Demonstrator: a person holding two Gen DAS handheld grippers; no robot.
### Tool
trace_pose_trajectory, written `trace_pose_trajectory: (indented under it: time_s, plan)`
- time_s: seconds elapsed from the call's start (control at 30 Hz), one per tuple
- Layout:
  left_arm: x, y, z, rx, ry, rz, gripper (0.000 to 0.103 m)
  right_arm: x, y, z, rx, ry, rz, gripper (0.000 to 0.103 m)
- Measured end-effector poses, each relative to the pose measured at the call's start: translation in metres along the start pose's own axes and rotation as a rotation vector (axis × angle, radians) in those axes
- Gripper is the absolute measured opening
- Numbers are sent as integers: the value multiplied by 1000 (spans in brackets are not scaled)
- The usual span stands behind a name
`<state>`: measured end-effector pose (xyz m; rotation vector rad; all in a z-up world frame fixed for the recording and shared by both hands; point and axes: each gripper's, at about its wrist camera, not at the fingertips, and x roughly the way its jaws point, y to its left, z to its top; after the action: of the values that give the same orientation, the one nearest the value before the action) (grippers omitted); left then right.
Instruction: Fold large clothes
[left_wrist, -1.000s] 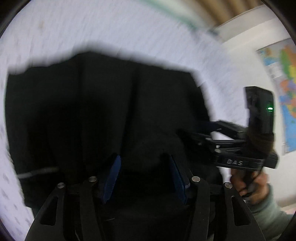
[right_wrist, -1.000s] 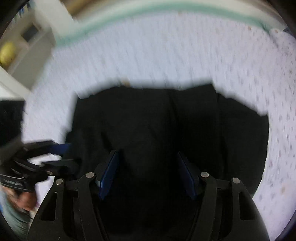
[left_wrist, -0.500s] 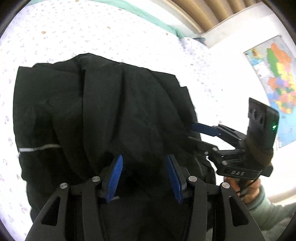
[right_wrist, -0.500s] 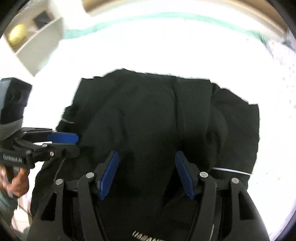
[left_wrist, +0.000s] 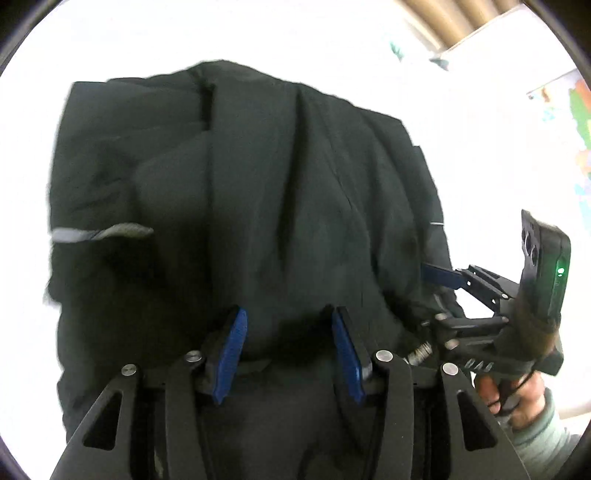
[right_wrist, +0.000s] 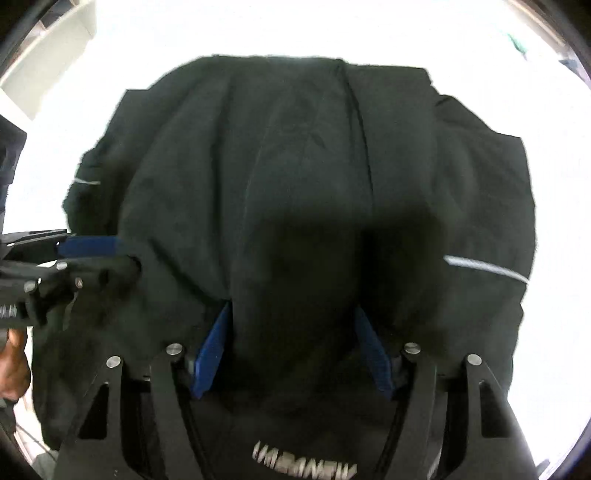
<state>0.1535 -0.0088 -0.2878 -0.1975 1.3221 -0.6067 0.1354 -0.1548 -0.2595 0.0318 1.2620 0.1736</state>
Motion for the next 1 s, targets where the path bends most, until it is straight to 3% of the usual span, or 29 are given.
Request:
trace_pose_trajectory:
  time_s: [0.2,0.37,0.5,0.57,0.7,0.9,1.0]
  plan:
    - [-61,47,-61,-106,-20,49,50,-57,-30,-65,95,-76,-2,70]
    - [-98,100,-107,-251,-56,50,50,-81,-80,-133,264,-54,-30,70]
    - [-112,132,-133,-378,-76,85,52,-79,-105,-164,368,-28,-27,70]
    - [-115,145,-150,-438,-80,55,52,-82,-115,-178,378,-13,-56,70]
    - [-118,149,-174,-462,-55,28,52,-94,-124,-193,365,1,-97,70]
    - [-103,145,-202,-466,27,77,52,-100,-142,-219,422,28,-71,70]
    - [-98,146,-214,-476,27,122,52,-102,-153,-238,453,52,-81,70]
